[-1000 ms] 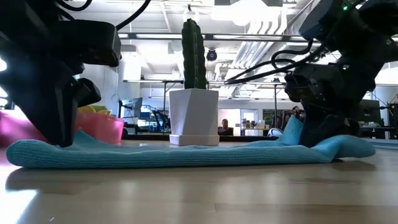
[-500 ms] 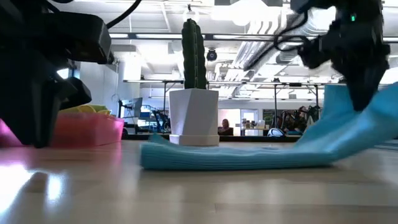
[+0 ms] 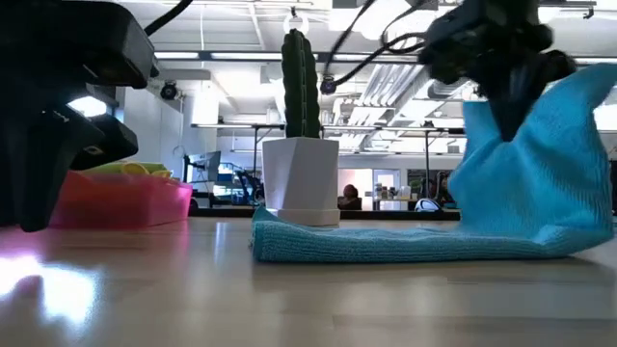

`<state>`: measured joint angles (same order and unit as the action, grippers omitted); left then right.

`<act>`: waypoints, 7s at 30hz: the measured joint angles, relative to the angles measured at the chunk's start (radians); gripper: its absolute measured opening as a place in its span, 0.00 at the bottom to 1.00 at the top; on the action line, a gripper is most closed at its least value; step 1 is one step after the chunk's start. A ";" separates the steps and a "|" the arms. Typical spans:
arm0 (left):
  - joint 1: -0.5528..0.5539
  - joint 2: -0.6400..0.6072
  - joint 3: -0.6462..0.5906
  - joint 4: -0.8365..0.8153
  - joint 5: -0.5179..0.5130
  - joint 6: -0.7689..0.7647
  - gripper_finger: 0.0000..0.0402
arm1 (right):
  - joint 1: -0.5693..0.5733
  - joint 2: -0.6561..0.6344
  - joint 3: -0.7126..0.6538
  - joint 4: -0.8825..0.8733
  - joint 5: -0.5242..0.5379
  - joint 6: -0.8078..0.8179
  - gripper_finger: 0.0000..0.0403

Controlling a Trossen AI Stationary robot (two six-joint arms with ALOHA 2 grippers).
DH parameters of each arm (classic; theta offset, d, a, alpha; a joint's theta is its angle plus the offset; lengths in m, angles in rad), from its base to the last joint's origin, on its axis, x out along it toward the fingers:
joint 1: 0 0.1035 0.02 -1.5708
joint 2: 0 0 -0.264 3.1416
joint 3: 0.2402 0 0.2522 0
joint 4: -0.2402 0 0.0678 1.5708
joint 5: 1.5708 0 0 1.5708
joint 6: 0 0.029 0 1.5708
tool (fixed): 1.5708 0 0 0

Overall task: Fold microfiber towels
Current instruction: Fold the blue towel, then put the blue towel in the pink bin

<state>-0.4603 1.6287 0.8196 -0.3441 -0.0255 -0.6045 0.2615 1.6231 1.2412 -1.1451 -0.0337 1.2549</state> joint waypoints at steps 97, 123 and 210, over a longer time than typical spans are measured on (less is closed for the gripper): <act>0.266 0.000 0.000 0.355 -0.186 -0.192 0.39 | -0.034 -1.002 -1.159 1.465 0.368 -0.969 0.42; 0.213 0.011 -0.001 0.190 -0.331 -0.765 0.41 | -0.039 -1.002 -1.159 1.452 0.367 -0.942 0.42; 0.657 -0.222 0.377 -1.194 -0.404 0.650 0.01 | -0.039 -1.001 -1.158 1.318 0.367 -0.942 0.42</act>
<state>0.1970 1.4062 1.1967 -1.5377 -0.4291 0.0455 0.2224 0.6216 0.0830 0.1731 0.3336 0.3130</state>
